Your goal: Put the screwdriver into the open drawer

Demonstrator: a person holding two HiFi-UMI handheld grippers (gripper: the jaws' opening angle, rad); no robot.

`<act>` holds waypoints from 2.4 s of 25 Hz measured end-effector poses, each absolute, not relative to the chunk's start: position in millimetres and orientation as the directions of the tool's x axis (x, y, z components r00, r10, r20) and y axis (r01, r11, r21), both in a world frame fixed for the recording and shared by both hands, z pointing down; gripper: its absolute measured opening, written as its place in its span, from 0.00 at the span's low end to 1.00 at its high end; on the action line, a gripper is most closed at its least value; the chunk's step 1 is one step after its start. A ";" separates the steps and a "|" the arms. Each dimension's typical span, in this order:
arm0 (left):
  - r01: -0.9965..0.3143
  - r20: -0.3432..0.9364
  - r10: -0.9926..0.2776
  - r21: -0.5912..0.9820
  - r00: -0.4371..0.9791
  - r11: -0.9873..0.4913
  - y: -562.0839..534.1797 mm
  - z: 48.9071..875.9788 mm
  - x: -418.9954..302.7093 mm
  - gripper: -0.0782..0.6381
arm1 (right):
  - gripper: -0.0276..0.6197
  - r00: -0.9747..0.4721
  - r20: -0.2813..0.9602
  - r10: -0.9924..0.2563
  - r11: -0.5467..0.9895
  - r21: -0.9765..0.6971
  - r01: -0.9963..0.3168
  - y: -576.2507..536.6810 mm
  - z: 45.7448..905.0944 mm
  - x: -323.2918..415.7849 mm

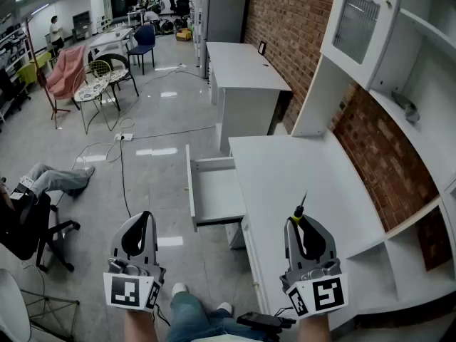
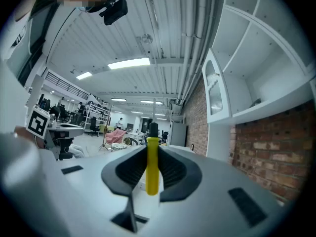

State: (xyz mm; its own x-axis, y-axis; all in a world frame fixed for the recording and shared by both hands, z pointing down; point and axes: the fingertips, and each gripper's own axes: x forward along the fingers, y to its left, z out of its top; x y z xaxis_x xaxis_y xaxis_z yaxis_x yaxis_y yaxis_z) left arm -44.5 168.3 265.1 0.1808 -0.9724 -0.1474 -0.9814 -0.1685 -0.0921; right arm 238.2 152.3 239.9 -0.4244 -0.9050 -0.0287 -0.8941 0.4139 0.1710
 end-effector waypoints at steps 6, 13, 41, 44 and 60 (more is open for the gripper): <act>-0.992 -0.122 -0.987 -0.078 0.106 -0.097 195.4 279.8 -56.4 0.13 | 0.16 -0.471 -0.014 -0.882 0.461 0.179 -0.869 165.0 250.7 229.2; -0.995 -0.113 -0.991 -0.083 0.073 -0.064 211.6 281.3 -53.4 0.13 | 0.16 -0.511 -0.008 -0.859 0.504 0.160 -0.849 170.8 254.3 226.1; -0.972 -0.122 -0.964 -0.053 0.234 -0.229 -48.9 289.5 -164.2 0.13 | 0.16 -0.410 0.093 -0.907 0.416 0.059 -0.907 -56.0 287.7 99.4; -0.968 -0.102 -0.963 -0.038 0.249 -0.247 -73.5 297.2 -181.2 0.13 | 0.16 -0.395 0.118 -0.911 0.404 0.064 -0.913 -76.8 296.4 83.1; -0.956 0.022 -0.956 0.033 0.293 -0.292 -151.9 352.4 -178.4 0.13 | 0.16 -0.394 0.295 -0.871 0.416 0.012 -0.909 -161.8 367.4 72.6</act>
State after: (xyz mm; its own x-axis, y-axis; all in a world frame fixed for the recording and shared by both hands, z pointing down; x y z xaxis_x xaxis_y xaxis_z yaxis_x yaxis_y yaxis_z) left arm -178.4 -151.9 352.4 0.2931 -0.9558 0.0217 -0.9557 -0.2923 0.0328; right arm 72.6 -161.8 367.4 -0.3939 -0.8706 0.2948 -0.9094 0.4157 0.0124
